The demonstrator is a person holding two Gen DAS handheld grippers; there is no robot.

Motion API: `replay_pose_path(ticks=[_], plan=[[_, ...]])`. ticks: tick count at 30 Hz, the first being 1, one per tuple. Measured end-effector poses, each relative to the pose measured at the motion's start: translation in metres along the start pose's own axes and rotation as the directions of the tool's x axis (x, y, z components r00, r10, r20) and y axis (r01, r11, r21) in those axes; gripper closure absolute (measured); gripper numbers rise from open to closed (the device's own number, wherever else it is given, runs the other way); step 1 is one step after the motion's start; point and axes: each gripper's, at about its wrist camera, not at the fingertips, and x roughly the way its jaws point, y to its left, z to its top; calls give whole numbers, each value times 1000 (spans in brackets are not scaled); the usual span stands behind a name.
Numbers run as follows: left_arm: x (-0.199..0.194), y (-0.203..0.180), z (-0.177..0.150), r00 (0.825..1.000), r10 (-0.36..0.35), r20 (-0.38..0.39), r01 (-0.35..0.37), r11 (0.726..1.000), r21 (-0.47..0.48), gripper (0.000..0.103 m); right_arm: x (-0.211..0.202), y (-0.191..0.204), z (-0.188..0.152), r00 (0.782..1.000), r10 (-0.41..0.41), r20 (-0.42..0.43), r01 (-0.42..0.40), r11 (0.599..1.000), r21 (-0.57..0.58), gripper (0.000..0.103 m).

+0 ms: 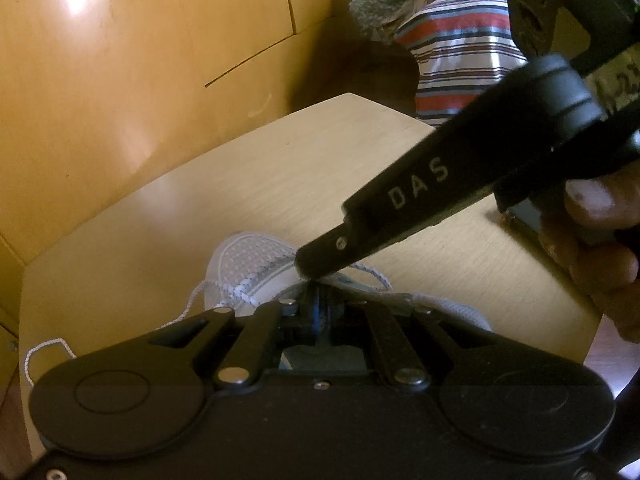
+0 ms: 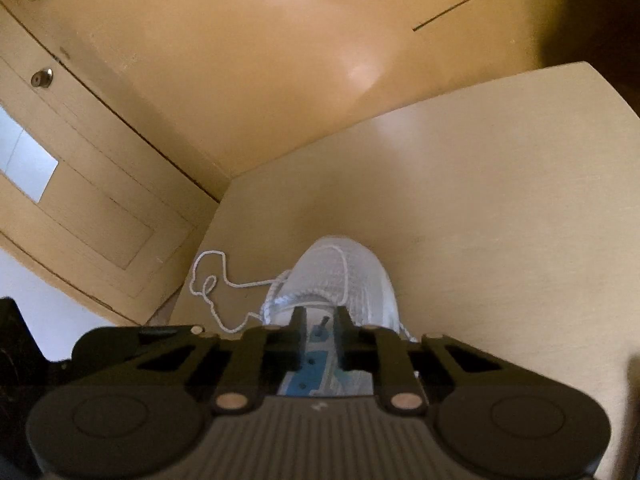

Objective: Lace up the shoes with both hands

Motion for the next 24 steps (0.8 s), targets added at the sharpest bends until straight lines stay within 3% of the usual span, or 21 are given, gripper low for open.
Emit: replay_pose_path(ticks=[1,3,4,5,8,10,12,14,15,16,17,19,20,21,22,23,24], plan=[[-3,-1,0,1000,22,5,-22,1000,7,85,-4,-1,1,1000,3,17,-3,1000,9,100],[-9,-4,-1,998,53,17,-53,998,19,72,-14,-3,6,998,0,59,-1,1000,16,101],[-14,-5,-2,997,67,27,-67,997,27,58,-20,-4,9,996,-4,84,3,1000,15,101],[-17,-5,-3,996,80,37,-82,996,33,51,-25,-5,11,995,-8,103,6,1000,14,101],[-23,-2,-8,995,90,50,-91,996,16,50,-57,-15,27,977,-43,209,39,999,26,101],[-25,-1,-9,996,84,44,-84,996,9,50,-91,-24,43,938,-112,327,114,993,16,101],[-25,0,-11,996,84,31,-84,996,8,51,-131,-38,57,876,-179,449,180,983,41,101],[-23,0,-12,996,85,18,-85,996,9,51,-157,-49,65,825,-228,517,223,972,73,101],[-22,1,-13,996,86,14,-86,996,8,51,-192,-63,72,739,-307,599,302,947,112,101],[-20,1,-14,996,86,3,-86,996,6,51,-198,-66,73,720,-322,614,315,941,123,101],[-19,1,-15,996,85,-7,-85,996,4,51,-234,-83,76,617,-397,679,380,906,185,101],[-18,1,-16,997,83,-13,-82,997,4,51,-270,-103,78,492,-487,722,451,852,267,101],[-18,1,-17,997,80,-15,-80,997,5,51,-274,-106,79,469,-504,725,465,839,283,101],[-18,0,-17,997,76,-16,-76,997,7,51,-299,-120,75,387,-565,729,502,792,348,101],[-18,0,-18,997,73,-18,-73,997,8,51,-312,-128,72,343,-598,724,518,764,385,101],[-18,-1,-18,997,72,-18,-71,997,10,51,-316,-130,70,333,-608,721,524,755,394,101],[-18,-2,-18,997,70,-19,-70,997,11,51,-319,-134,70,354,-609,710,524,758,389,101]])
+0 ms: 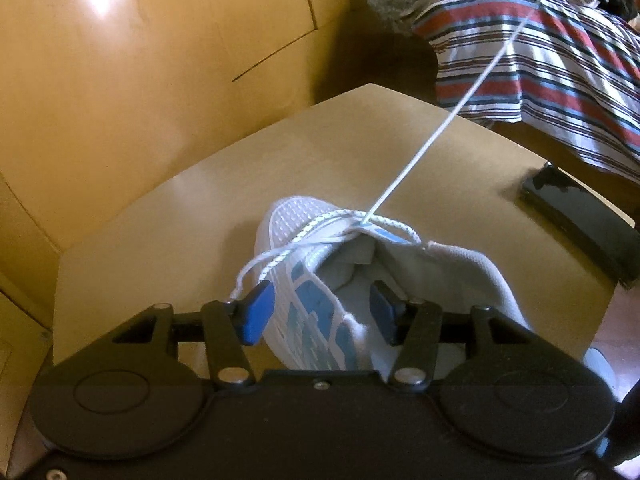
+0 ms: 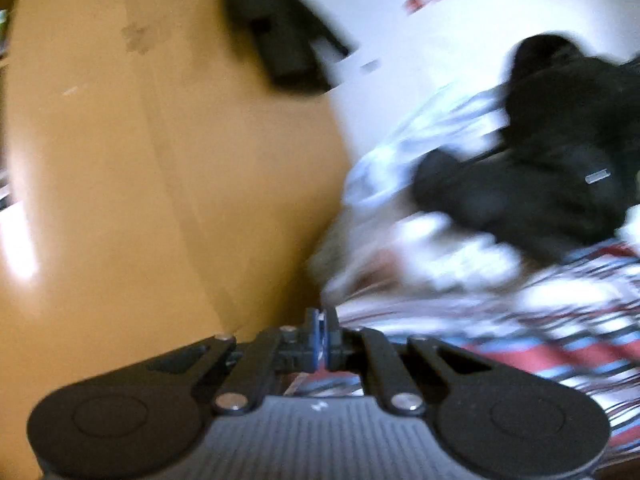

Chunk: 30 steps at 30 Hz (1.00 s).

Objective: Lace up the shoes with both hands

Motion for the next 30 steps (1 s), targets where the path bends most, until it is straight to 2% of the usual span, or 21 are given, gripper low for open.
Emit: replay_pose_path(ticks=[2,3,4,5,6,7,8,9,10,11,13,14,17,18,19,20,22,25,27,28,30], plan=[[0,-1,1,1000,-3,-1,3,1000,1,51,2,-2,-2,999,17,-36,-18,1000,-3,101],[0,-1,2,1000,-6,-1,6,1000,-1,51,4,11,-9,993,83,-85,-87,996,-37,101],[-1,-1,4,1000,-12,-1,12,1000,-6,51,6,27,-19,975,160,-157,-170,984,-55,101],[-2,0,5,1000,-21,-2,21,1000,-9,51,8,43,-29,945,233,-229,-254,965,-68,99],[-4,0,6,999,-33,-1,33,999,-14,51,11,59,-39,905,301,-301,-336,939,-73,97],[-7,1,8,999,-42,3,42,999,-16,51,15,80,-57,839,373,-397,-422,906,-41,95],[-11,0,11,999,-48,7,48,999,-11,51,15,84,-61,822,386,-419,-442,896,-40,88],[-15,0,14,998,-56,10,56,998,-1,50,14,103,-75,773,415,-480,-494,868,-44,81],[-19,0,16,998,-58,13,58,998,6,50,11,120,-87,733,438,-521,-539,841,-51,80],[-22,0,17,998,-56,18,56,998,9,51,11,126,-90,726,442,-527,-546,836,-50,80],[-31,5,21,997,-66,38,66,998,6,51,7,148,-106,652,487,-581,-605,796,-12,80],[-34,8,24,996,-72,53,72,997,-2,51,6,152,-109,644,489,-588,-611,791,-12,80],[-34,16,33,995,-63,75,64,998,-9,52,5,176,-128,584,503,-637,-657,754,-7,80],[-29,17,36,995,-63,72,63,998,-5,55,6,182,-134,565,508,-650,-669,743,-1,80],[-21,20,40,996,-63,63,63,998,2,66,8,191,-144,538,504,-676,-678,735,8,80],[-12,22,43,997,-63,48,63,998,9,73,10,199,-154,520,497,-695,-681,732,13,80],[1,21,47,997,-74,20,73,997,18,73,15,209,-168,495,484,-722,-685,728,19,80],[18,21,52,991,-129,-21,130,991,26,73,18,219,-180,461,480,-746,-696,718,32,80],[24,18,54,987,-152,-43,153,987,41,73,19,222,-184,458,467,-756,-697,717,21,80],[27,17,54,985,-163,-58,166,985,49,73,21,223,-186,444,465,-765,-702,712,26,80],[33,19,54,979,-189,-81,193,980,49,73,26,221,-188,439,461,-772,-705,709,22,80]])
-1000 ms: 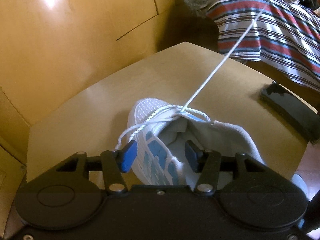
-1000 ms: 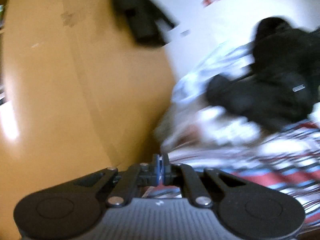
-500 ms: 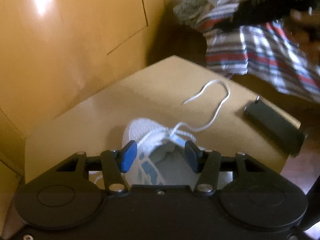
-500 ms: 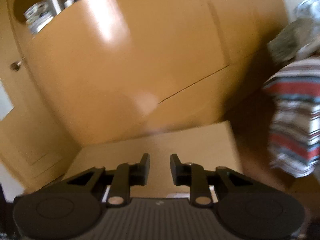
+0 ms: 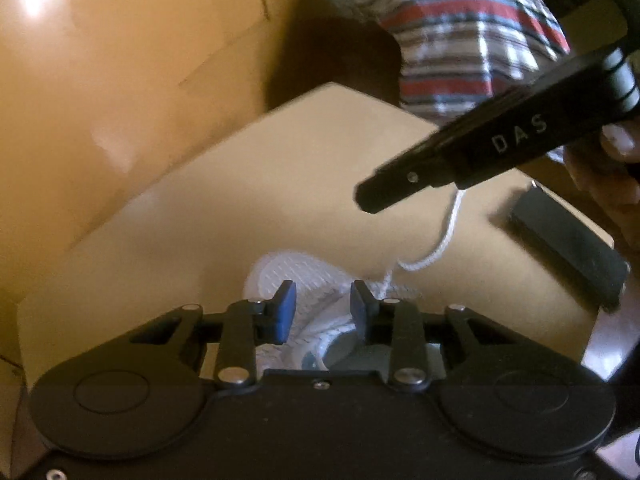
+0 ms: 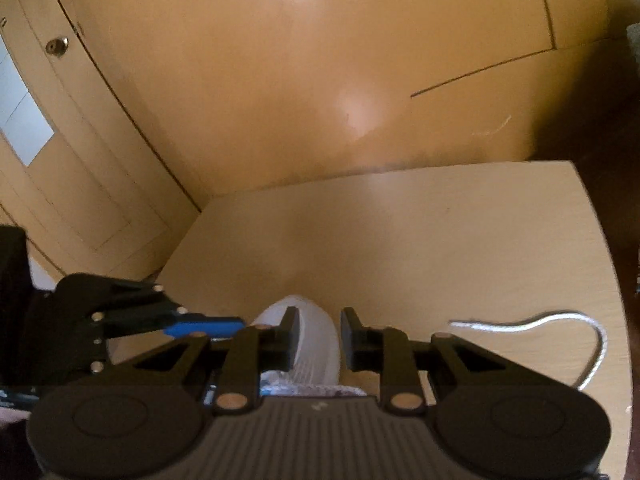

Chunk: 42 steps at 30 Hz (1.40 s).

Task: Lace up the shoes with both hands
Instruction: 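Grasp the threaded lace end with the right tool and pull it up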

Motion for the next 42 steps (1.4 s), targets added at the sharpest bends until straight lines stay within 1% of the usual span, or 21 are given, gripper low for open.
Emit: replay_pose_path(ticks=[1,3,4,5,9,11,13,14,16,19,20,23,26,29,31,32,33,36,38,40,42], plan=[[2,4,0,1000,-23,-11,22,1000,-16,73,1,-1,0,1000,-1,-7,1,1000,-5,80],[5,12,0,997,-76,-24,75,996,-47,82,-1,9,-7,1000,-6,-4,6,1000,-6,80],[6,12,-1,995,-92,-23,91,994,-53,95,-1,9,-8,1000,-10,0,10,1000,-6,80],[7,9,-1,995,-101,-21,99,994,-52,100,-2,10,-8,1000,-16,4,16,1000,-11,80],[-2,2,-1,998,-55,11,55,997,-46,102,-6,18,-11,998,-50,23,51,998,-36,76],[-16,9,2,996,41,75,-34,995,-90,103,-7,16,-12,998,-62,25,63,997,-43,76],[-37,25,6,975,161,151,-135,976,-170,103,-9,19,-12,997,-72,25,73,996,-52,75],[-49,32,6,957,221,188,-180,961,-210,103,-11,20,-12,997,-74,26,75,996,-55,75],[-79,51,6,892,365,268,-273,905,-325,103,-15,21,-13,997,-76,27,77,995,-61,73],[-101,64,5,839,445,313,-312,865,-394,103,-16,22,-16,997,-78,27,79,995,-66,72],[-104,65,4,836,449,317,-313,863,-396,103,-13,23,-14,996,-79,27,81,994,-67,70],[-100,58,4,853,413,318,-282,879,-384,103,-4,25,-10,996,-84,26,86,994,-69,69],[-83,40,6,883,357,303,-261,913,-315,103,-6,25,-10,997,-77,23,78,996,-45,63],[-66,26,7,908,307,284,-235,936,-262,103,-11,14,-7,1000,-16,26,14,997,76,45],[-53,17,7,923,273,270,-216,951,-222,103,-14,0,-6,998,56,42,-63,976,208,41],[-49,13,7,928,255,270,-205,958,-200,103,-16,-6,-6,995,89,51,-99,959,266,41],[-48,10,7,931,240,274,-195,964,-181,103,-16,-16,-7,988,138,67,-153,922,356,41],[-43,4,9,936,203,287,-169,976,-139,103,-15,-32,-12,973,207,98,-228,840,491,41],[-41,0,9,937,183,297,-154,981,-120,103,-11,-38,-15,965,242,105,-258,790,556,41],[-39,-2,10,938,165,305,-139,985,-104,103,-2,-44,-21,952,286,113,-290,715,636,41],[-40,-4,9,941,141,308,-119,989,-88,103,6,-49,-23,943,307,126,-307,664,682,41]])
